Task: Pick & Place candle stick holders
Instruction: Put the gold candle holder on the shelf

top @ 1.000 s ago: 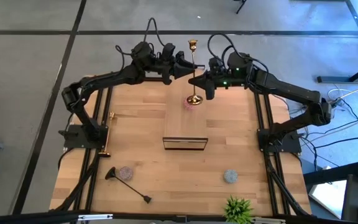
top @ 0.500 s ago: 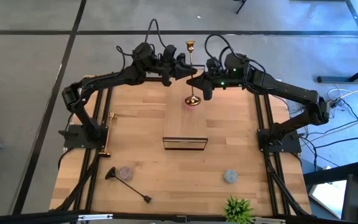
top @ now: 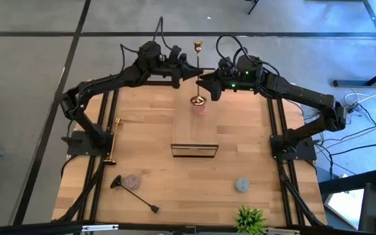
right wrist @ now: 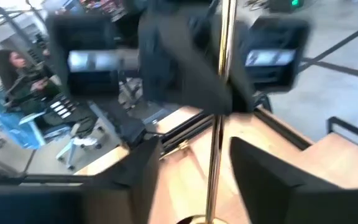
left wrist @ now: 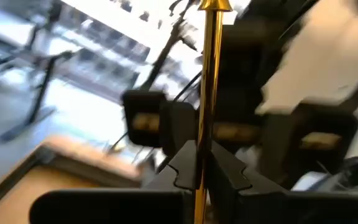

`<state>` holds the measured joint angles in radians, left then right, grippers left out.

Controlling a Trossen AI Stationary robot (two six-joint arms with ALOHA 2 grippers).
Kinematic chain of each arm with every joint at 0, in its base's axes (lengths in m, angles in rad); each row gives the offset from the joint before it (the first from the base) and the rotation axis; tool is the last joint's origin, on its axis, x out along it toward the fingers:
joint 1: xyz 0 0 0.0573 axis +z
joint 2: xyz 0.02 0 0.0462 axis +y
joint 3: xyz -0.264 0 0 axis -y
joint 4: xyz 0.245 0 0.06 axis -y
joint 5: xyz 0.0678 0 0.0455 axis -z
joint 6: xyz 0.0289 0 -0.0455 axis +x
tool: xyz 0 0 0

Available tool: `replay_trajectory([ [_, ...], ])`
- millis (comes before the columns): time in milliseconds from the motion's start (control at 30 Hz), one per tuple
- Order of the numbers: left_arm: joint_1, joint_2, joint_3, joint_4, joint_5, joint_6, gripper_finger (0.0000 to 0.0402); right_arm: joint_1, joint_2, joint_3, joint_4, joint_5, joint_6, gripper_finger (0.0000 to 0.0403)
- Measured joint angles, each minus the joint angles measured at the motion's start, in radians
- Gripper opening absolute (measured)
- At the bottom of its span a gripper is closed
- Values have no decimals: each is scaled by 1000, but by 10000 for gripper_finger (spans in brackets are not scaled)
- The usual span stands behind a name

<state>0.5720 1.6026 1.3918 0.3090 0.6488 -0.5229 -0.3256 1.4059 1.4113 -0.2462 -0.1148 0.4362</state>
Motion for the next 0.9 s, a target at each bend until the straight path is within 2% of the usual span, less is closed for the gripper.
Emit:
replay_trajectory([
  [100,-10,-32,0,-141,-151,127,12,0,0,0,-10,14,-3,257],
  [200,-8,-45,0,-234,-311,244,12,0,0,0,-16,10,-6,283],
  [300,-5,-45,0,-275,-445,346,12,0,0,0,-17,-32,-7,292],
  [433,-6,-46,-25,-223,-591,425,12,6,0,0,-19,-71,-5,291],
  [700,34,-45,-172,-69,-725,406,12,21,-30,1,-27,-72,1,290],
  [900,59,-45,-259,81,-685,344,12,20,-35,1,-28,-70,1,290],
])
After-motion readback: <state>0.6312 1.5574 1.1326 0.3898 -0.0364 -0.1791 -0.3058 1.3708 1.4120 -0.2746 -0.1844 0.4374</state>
